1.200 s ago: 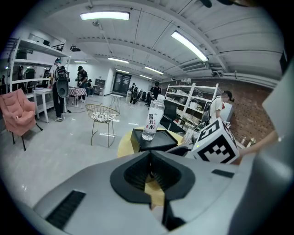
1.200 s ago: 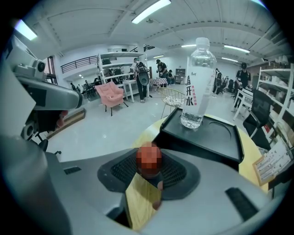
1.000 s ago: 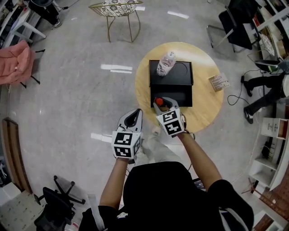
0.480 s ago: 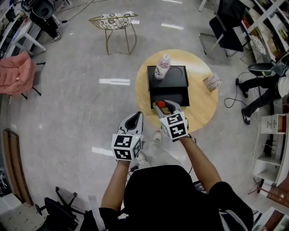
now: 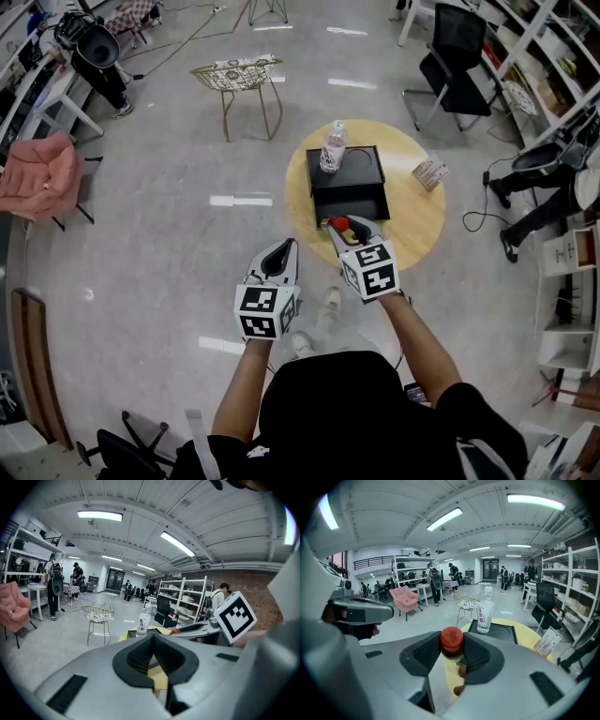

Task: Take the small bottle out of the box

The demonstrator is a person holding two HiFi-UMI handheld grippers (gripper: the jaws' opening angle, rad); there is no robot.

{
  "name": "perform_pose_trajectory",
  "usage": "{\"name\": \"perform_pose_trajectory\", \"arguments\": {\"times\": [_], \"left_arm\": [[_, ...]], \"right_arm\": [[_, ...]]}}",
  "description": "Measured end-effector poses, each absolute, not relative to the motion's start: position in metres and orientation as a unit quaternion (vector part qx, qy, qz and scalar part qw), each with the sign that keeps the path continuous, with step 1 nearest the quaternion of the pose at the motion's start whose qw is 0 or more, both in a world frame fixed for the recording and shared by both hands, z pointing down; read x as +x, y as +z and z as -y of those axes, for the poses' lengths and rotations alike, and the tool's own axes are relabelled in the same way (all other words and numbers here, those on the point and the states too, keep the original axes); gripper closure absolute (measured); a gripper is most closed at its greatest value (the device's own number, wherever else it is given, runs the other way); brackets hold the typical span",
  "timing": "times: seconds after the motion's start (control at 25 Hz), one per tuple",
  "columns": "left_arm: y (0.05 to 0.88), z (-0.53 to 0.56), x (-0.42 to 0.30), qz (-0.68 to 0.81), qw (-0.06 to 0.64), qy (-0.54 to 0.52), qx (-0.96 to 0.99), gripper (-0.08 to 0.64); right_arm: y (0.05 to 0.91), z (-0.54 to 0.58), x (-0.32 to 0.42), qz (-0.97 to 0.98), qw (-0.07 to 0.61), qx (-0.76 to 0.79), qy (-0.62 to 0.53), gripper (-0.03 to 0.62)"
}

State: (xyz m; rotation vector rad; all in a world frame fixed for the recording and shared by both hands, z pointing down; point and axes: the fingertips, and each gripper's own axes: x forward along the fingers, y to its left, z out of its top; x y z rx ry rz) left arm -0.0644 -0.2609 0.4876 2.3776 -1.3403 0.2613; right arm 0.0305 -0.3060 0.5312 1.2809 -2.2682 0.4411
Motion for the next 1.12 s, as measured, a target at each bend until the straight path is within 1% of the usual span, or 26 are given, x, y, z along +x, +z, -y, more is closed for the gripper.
{"name": "perform_pose_trajectory", "arguments": {"times": [0.56, 0.84, 1.12], "left_arm": [[0.428, 0.186, -0.086, 0.482, 0.133, 0.059, 0.864, 0.549], [0.415, 0.152, -0.095, 0.477, 0.121, 0.046, 0.869, 0.549], [0.41, 0.133, -0.089, 0.474, 0.114, 0.04, 0.872, 0.549]], "right_arm": [[0.461, 0.228, 0.017, 0.839, 0.196, 0.495, 0.115, 0.456], [0.443, 0.191, 0.01, 0.837, 0.176, 0.507, 0.107, 0.456], [0.436, 0.17, 0.017, 0.835, 0.17, 0.513, 0.104, 0.456]]}}
